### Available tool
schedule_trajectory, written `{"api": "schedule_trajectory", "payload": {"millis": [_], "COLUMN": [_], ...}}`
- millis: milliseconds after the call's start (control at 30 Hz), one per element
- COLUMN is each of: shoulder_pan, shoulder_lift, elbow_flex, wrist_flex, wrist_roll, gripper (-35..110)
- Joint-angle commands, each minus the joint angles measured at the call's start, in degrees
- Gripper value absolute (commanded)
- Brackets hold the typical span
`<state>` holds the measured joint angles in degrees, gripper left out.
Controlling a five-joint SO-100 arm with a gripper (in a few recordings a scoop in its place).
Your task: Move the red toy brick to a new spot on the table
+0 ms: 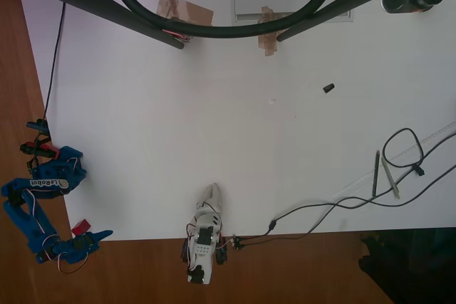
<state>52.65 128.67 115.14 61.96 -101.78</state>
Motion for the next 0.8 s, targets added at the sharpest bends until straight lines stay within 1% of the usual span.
{"api": "schedule_trajectory", "payload": {"millis": [0,67,167,333,433,567,633,700,767], "shoulder_pan": [-18.19,-27.16,-37.27,-49.39,-53.00,-53.53,-53.88,-54.32,-54.76], "shoulder_lift": [11.25,19.42,29.09,42.28,51.33,62.67,62.67,62.67,62.67], "elbow_flex": [1.05,10.72,24.43,42.19,52.29,62.75,64.34,66.09,67.85], "wrist_flex": [3.34,2.72,3.52,3.52,4.75,10.63,11.25,10.46,10.11], "wrist_roll": [2.99,2.46,3.60,10.37,13.01,15.82,19.07,18.90,15.47], "gripper": [15,10,1,0,0,0,0,0,0]}}
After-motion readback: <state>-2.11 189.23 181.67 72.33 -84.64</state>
